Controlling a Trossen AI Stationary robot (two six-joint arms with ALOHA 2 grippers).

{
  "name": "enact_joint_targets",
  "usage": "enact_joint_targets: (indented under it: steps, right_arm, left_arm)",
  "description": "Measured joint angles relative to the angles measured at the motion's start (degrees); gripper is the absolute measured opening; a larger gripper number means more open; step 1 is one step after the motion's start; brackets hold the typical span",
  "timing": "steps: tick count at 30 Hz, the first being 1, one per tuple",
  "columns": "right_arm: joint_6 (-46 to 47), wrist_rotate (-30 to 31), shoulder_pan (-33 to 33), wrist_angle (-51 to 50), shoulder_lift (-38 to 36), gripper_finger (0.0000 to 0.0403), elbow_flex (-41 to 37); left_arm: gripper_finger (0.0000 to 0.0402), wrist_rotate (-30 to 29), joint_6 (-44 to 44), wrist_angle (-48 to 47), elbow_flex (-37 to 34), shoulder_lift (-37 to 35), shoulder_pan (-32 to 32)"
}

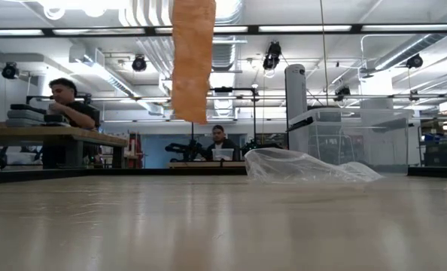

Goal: Roll bandage
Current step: Roll the orange bandage

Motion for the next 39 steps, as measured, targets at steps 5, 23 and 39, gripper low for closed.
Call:
enact_joint_targets:
  steps: [5,23,39]
  right_arm:
    - [0.37,-1.00,0.34,-3.19,-0.41,0.0058,-0.02]
    - [-2.05,-3.92,1.64,-4.96,-0.39,0.0063,-0.07]
    - [-4.10,-3.78,1.84,-6.16,-0.31,0.0063,-0.20]
  left_arm:
    - [0.0314,1.15,4.02,-5.15,3.32,1.44,0.00]
    - [0.0301,6.64,3.66,-4.36,4.84,6.25,-0.04]
    - [0.0185,12.87,-0.87,-1.56,4.84,8.77,-0.04]
